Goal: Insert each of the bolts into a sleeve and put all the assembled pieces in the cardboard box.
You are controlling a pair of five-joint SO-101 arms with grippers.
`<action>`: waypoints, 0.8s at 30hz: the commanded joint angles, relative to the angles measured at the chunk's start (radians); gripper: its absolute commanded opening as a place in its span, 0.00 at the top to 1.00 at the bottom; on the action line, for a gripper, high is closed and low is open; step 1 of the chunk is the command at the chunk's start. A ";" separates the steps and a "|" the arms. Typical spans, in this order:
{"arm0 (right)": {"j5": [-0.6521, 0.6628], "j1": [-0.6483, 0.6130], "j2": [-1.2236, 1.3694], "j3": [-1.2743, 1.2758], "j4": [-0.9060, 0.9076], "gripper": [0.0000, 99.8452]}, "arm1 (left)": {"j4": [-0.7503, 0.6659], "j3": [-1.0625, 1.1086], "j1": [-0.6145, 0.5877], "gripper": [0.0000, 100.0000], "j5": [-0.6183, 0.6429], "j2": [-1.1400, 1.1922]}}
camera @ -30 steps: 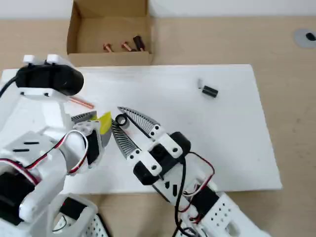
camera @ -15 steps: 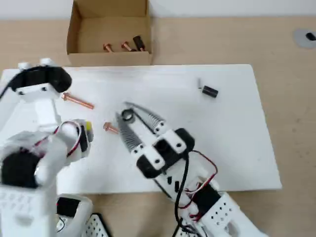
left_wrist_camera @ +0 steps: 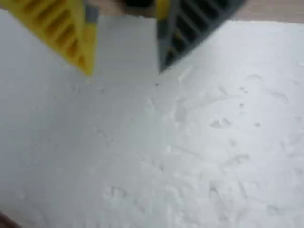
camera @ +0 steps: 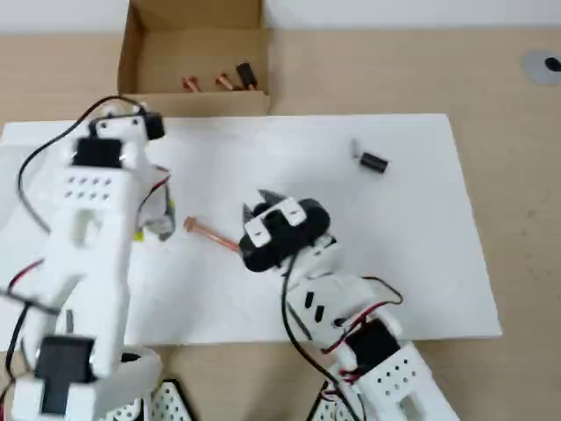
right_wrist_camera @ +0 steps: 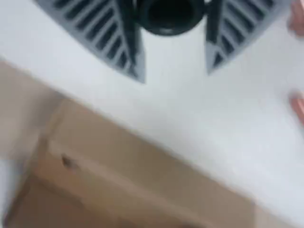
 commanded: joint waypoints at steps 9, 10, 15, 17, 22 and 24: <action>0.029 0.153 -0.008 -0.136 0.321 0.99 | 0.038 -0.222 0.183 0.90 0.580 0.236; 0.028 0.153 -0.008 -0.148 0.354 0.99 | 0.038 -0.232 0.189 0.90 0.600 0.255; 0.023 0.156 -0.008 -0.225 0.454 0.99 | 0.038 -0.287 0.192 0.90 0.661 0.377; 0.023 0.156 -0.008 -0.263 0.496 0.99 | 0.038 -0.315 0.189 0.90 0.661 0.424; 0.028 0.156 -0.008 -0.351 0.651 0.99 | 0.038 -0.353 0.183 0.90 0.660 0.470; 0.028 0.156 -0.008 -0.375 0.677 0.99 | 0.038 -0.358 0.190 0.90 0.658 0.470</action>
